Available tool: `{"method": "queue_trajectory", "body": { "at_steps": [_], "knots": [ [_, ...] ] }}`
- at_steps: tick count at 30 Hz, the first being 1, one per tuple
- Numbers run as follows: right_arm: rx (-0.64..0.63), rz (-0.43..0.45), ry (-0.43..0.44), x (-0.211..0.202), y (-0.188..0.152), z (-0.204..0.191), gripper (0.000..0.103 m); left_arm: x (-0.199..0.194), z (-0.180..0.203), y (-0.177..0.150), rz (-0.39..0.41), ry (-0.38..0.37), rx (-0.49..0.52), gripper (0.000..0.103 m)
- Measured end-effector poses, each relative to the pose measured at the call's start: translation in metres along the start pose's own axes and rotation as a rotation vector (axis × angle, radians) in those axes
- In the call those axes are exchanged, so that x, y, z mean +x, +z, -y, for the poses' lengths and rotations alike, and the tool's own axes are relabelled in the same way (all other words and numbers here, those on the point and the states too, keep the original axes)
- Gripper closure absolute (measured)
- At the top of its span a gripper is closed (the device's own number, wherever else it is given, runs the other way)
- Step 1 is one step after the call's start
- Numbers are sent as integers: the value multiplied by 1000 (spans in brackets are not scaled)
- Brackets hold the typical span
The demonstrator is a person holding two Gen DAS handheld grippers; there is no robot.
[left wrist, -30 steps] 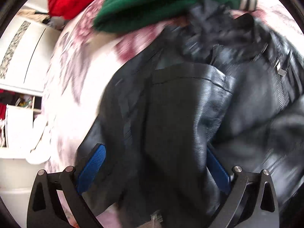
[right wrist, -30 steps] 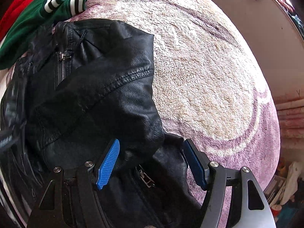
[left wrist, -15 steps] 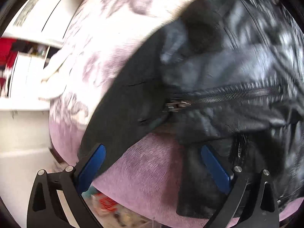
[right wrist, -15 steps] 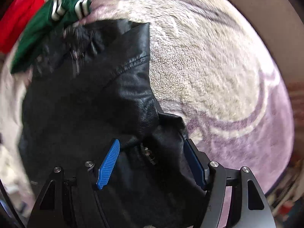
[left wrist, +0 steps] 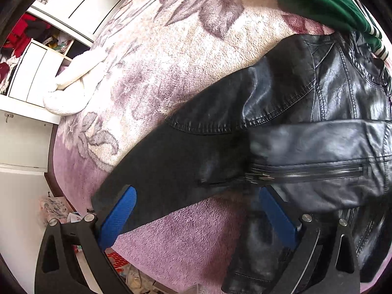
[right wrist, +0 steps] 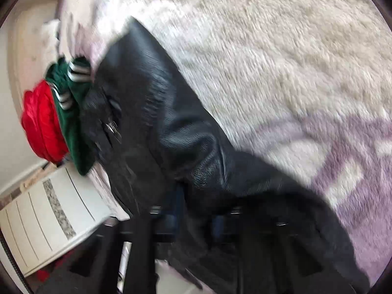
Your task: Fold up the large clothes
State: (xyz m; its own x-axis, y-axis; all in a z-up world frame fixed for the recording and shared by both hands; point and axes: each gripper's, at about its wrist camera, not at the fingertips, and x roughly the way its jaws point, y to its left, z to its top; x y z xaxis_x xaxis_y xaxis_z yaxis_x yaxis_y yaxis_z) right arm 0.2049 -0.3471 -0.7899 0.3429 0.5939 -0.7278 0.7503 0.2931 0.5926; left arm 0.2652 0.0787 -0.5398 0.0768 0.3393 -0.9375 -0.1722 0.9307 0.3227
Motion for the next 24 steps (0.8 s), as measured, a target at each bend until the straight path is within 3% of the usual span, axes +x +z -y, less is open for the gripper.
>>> {"method": "queue_trajectory", "body": {
  "at_steps": [2,5,8,12,14,16,17,18,19,20,21,24],
  "knots": [
    [-26,133,3,-23,1,3,95,-1,3,0,5,4,3,0],
    [122,225,104,-38,10,36,96,0,13,0,14,1,25,0],
    [161,234,168,-43,1,65,96,7,25,6,24,-34,42,0],
    [117,171,129,-52,-6,61,88,20,58,26,48,-97,130,0],
    [69,133,79,-57,-9,50,72,31,78,39,36,-170,199,0],
    [8,128,44,-64,-10,46,63,52,104,46,-25,-223,301,2],
    [-19,128,23,-63,-8,45,63,57,112,47,-39,-249,333,7],
    [-57,126,-13,-68,-11,43,63,58,122,46,-26,-256,382,20],
    [-84,124,-52,-60,-12,29,63,53,126,44,4,-269,413,50],
    [-101,124,-83,-53,-13,19,63,44,129,43,44,-272,440,64],
    [-118,119,-101,-55,-17,20,63,33,130,42,89,-238,460,88],
    [-143,124,-126,-54,-23,15,63,6,117,50,127,-320,419,94]
  ]
}}
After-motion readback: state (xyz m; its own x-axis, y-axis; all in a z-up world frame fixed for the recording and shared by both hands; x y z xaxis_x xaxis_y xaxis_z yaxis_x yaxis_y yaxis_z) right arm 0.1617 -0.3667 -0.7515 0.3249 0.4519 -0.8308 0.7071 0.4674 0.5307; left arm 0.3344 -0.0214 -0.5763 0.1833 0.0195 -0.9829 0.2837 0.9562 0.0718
